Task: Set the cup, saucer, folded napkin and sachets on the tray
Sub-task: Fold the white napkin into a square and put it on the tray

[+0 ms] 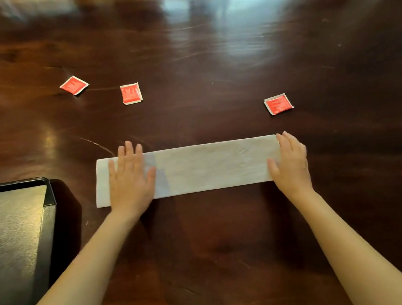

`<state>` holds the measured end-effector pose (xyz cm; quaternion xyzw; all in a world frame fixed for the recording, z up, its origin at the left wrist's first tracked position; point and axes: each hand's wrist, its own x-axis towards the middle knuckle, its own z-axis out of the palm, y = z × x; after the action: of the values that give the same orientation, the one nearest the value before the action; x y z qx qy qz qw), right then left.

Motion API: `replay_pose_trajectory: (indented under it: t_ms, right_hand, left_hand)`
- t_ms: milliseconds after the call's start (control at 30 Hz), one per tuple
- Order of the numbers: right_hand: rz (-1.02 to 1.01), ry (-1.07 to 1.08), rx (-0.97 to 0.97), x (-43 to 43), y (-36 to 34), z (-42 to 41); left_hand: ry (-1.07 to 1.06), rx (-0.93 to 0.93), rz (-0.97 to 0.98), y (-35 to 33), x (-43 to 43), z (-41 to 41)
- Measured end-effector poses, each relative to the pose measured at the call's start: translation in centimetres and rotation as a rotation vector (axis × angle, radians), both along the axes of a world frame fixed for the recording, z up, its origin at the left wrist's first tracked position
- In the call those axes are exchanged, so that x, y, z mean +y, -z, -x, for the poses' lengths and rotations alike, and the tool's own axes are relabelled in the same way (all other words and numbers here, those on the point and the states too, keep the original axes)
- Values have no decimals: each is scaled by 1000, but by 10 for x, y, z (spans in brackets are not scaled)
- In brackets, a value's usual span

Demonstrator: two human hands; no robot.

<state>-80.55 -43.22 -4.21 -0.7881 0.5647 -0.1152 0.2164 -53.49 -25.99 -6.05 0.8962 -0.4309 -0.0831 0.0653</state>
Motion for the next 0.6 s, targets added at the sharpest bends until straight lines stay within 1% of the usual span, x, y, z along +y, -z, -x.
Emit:
replay_pose_trajectory:
  t_ms: [67, 100, 167, 300, 400, 433, 500, 533, 600]
  right_hand:
    - [-85, 218, -9, 2, -7, -1]
    - [-161, 278, -9, 1, -10, -3]
    - [-304, 340, -32, -3, -17, -7]
    - [-576, 487, -131, -20, -28, -11]
    - [-705, 550, -218, -27, -37, -9]
    - [-719, 546, -264, -26, -41, -9]
    - [-657, 451, -318, -23, -55, -9]
    - [-613, 379, -334, -22, -67, -11]
    - [-547, 246, -370, -19, -97, -19]
  left_hand:
    - [207, 27, 34, -1, -8, 37]
    - [271, 64, 28, 0, -12, 54]
    - [309, 106, -23, 7, -15, 76]
    - [332, 71, -97, 16, -16, 78]
    - [346, 114, -125, 12, -17, 76]
    - [341, 135, -129, 7, -19, 76]
    - [294, 214, -69, -8, -25, 75]
    - [256, 283, 9, -19, -31, 75]
    - [196, 486, 191, -50, -47, 76]
